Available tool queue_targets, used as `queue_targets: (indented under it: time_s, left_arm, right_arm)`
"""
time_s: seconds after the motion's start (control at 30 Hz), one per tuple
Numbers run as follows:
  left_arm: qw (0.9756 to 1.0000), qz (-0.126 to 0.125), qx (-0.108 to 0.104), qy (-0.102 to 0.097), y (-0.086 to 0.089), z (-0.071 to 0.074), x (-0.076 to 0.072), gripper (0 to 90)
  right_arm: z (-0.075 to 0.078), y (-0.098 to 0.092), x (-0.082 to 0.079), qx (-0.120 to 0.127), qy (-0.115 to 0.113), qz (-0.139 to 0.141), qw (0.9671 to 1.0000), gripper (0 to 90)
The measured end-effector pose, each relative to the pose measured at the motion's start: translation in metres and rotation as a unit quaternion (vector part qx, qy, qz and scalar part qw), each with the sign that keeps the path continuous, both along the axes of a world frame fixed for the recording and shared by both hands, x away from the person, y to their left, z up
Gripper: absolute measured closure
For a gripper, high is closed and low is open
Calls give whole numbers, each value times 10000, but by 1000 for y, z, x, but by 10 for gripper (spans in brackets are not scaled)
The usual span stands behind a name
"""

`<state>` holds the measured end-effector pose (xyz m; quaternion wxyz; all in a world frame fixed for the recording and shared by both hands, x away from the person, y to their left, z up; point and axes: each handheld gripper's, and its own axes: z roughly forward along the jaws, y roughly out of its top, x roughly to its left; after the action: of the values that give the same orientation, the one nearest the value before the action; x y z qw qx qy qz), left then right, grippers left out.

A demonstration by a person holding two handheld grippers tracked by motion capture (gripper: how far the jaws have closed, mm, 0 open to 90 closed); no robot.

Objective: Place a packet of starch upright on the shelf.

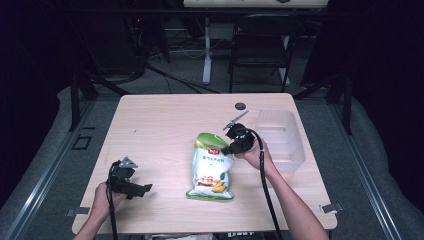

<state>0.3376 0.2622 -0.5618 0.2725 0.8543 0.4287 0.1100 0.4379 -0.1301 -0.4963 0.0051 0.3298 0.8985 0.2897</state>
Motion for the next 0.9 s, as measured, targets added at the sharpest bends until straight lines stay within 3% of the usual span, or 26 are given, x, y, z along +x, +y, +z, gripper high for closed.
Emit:
queue_targets:
  time_s: [0.43, 0.9]
  left_arm:
    - [10000, -13, -38, -5, 0, 0, 0, 58]
    - [10000, -18, -28, -8, 0, 0, 0, 57]
  right_arm:
    - [34, -8, -5, 69, -341, 57, 9994, 899]
    - [62, -12, -9, 334, -601, 70, 9976, 900]
